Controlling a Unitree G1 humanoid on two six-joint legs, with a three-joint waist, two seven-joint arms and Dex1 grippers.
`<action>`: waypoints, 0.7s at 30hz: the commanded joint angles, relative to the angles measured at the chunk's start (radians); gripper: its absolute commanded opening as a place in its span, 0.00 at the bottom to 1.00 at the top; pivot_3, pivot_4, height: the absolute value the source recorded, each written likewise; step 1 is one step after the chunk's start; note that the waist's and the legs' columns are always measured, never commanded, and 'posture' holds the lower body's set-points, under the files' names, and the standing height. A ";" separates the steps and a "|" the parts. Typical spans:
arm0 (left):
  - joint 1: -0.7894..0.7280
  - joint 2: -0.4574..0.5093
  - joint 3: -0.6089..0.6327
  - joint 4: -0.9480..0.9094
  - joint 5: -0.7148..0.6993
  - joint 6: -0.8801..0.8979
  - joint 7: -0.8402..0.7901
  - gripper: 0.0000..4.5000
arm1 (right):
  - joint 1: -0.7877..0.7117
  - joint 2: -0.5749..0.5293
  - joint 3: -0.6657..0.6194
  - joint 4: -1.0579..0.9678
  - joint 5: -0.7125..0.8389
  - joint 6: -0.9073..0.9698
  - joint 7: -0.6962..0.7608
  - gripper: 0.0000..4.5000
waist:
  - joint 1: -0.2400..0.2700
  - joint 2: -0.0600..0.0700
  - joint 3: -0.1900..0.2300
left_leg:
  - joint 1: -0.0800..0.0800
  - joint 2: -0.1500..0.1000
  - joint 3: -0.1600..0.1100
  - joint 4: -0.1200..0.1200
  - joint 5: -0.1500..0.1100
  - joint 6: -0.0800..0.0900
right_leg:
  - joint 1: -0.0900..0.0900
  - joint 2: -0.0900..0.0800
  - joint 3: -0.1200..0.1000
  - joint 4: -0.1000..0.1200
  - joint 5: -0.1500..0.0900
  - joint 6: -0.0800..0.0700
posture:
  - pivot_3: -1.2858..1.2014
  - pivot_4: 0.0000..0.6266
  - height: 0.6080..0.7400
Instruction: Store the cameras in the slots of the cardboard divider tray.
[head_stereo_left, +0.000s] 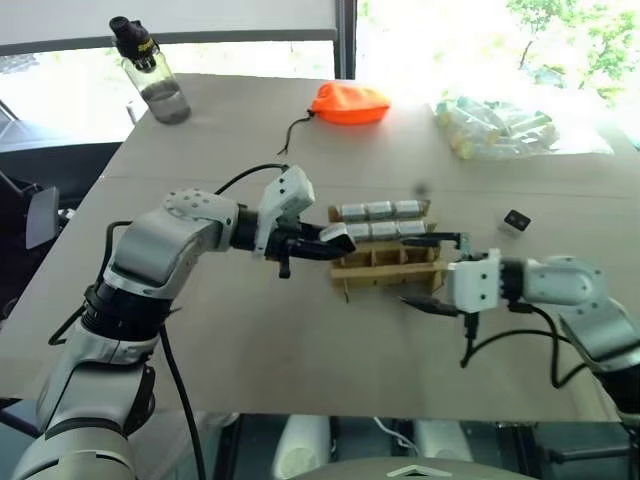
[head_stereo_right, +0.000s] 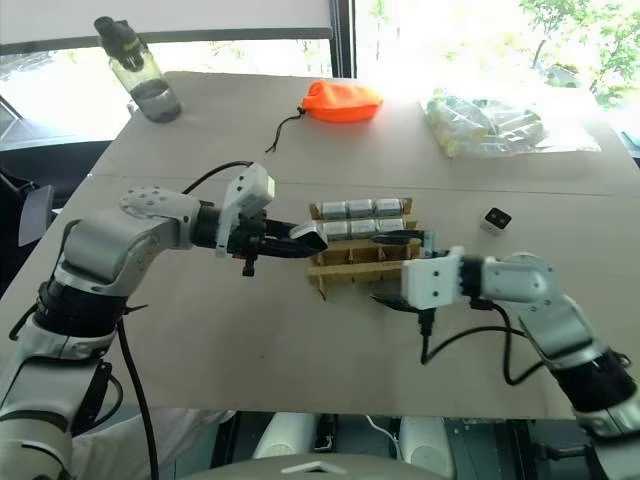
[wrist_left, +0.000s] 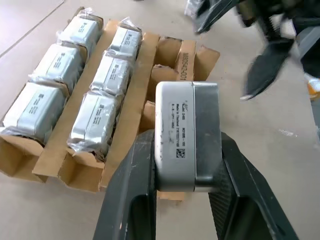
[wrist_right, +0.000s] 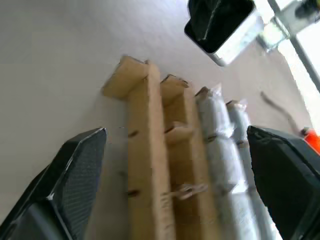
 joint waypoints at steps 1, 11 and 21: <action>-0.041 -0.027 -0.028 0.035 0.059 -0.078 -0.007 0.17 | 0.144 -0.032 -0.154 -0.124 0.220 0.164 -0.003 0.99 | 0.000 0.000 0.000 | 0.000 0.000 0.000 0.000 0.000 0.000 | 0.000 0.000 0.000 0.000 0.000 0.000 | 0.52 0.24 0.89; -0.162 -0.147 -0.141 0.263 0.246 -0.317 -0.055 0.17 | 0.502 0.128 -0.302 -0.120 0.282 0.172 -0.084 0.99 | -0.002 -0.001 0.000 | 0.001 -0.002 0.001 0.001 0.000 0.001 | 0.001 0.001 0.001 0.000 0.000 0.000 | 0.52 0.24 0.89; -0.174 -0.163 -0.184 0.321 0.319 -0.397 -0.187 0.17 | 0.584 0.200 -0.358 -0.143 0.312 0.125 -0.084 0.99 | 0.000 -0.001 0.000 | 0.001 -0.001 0.000 0.001 0.000 0.001 | 0.001 0.002 0.001 0.000 0.000 0.000 | 0.52 0.24 0.89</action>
